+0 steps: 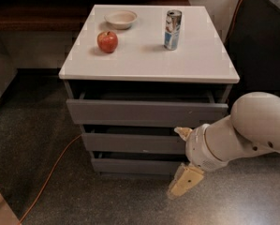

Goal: Place redbull can into middle drawer

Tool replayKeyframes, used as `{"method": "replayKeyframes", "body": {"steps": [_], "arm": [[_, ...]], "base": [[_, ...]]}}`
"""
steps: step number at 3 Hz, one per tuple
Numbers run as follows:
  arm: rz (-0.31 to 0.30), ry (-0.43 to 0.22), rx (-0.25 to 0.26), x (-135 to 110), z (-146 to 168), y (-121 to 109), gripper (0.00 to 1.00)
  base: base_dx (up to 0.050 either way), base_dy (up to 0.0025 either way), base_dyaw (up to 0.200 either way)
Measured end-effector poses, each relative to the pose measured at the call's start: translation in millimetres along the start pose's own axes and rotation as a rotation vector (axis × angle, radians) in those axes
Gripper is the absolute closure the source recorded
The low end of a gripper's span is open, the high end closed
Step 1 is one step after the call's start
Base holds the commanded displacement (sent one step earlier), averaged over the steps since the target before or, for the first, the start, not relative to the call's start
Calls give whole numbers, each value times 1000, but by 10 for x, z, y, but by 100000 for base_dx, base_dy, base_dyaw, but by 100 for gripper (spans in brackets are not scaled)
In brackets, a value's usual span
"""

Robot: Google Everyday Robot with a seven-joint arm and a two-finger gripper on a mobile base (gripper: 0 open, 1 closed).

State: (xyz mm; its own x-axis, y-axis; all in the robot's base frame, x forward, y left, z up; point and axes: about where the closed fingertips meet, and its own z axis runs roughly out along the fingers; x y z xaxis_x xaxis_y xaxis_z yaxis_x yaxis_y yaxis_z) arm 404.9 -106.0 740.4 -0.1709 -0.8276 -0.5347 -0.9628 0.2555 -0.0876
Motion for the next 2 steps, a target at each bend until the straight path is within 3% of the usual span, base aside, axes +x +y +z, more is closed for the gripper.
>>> {"method": "replayKeyframes", "body": {"steps": [1,2], "arm": [[1,18,3,9,36,-9,0],[-19,47,8,67,312,-4,0]], "base": [[0,0,0],[0,0,0]]}}
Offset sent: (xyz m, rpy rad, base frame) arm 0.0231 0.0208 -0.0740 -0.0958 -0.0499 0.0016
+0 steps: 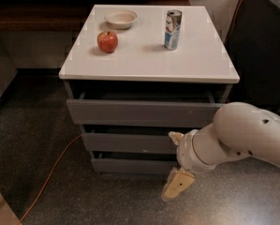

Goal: Place redbull can into middle drawer

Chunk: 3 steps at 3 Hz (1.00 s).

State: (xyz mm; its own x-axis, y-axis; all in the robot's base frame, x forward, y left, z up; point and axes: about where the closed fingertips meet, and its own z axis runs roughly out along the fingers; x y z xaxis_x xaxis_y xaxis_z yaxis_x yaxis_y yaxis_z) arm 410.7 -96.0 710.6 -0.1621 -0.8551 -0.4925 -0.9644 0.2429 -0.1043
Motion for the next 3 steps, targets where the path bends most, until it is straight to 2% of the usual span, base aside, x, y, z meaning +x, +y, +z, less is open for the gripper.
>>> {"method": "replayKeyframes", "body": {"steps": [2,3], "arm": [[35,-25,19,258,660,-189,0],[24,-31,52,484,1115,-382,0]], "base": [[0,0,0],[0,0,0]]}}
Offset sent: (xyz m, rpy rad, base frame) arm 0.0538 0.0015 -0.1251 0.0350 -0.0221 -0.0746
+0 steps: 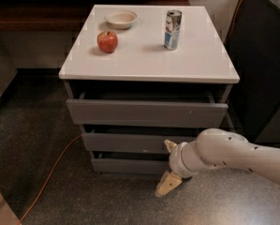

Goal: Place redbull can into middle drawer

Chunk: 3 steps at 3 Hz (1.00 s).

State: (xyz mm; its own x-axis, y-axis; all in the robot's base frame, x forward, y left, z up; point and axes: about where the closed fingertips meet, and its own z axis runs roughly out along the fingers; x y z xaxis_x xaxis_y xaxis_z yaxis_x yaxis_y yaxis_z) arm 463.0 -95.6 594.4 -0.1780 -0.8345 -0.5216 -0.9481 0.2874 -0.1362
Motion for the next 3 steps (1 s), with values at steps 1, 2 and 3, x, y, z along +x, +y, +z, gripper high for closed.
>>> {"method": "replayKeyframes", "body": {"steps": [1,2,3], "arm": [[-27,4,24,301,375,-234,0],[-41,3,44,527,580,-535,0],[-55,-15,52,738,789,-841,0]], "base": [[0,0,0],[0,0,0],[0,0,0]]}}
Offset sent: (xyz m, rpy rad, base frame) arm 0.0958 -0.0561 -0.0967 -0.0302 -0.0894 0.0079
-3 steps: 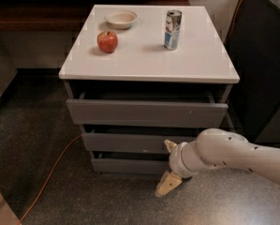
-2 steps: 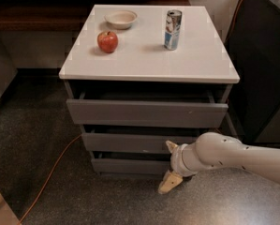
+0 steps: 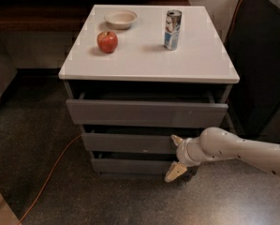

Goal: Place redbull can into middle drawer

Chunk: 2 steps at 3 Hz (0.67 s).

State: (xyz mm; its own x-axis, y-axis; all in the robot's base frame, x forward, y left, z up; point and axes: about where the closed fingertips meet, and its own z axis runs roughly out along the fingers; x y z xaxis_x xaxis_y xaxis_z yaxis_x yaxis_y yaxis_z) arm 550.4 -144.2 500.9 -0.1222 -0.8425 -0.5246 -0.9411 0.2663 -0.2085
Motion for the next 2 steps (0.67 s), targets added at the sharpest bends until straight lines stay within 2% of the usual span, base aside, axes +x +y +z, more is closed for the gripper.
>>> {"method": "replayKeyframes", "body": {"steps": [1,2], "arm": [[-25,-16,19,195,275,-384,0],[-41,-14,32,285,438,-586,0]], "base": [[0,0,0],[0,0,0]]}}
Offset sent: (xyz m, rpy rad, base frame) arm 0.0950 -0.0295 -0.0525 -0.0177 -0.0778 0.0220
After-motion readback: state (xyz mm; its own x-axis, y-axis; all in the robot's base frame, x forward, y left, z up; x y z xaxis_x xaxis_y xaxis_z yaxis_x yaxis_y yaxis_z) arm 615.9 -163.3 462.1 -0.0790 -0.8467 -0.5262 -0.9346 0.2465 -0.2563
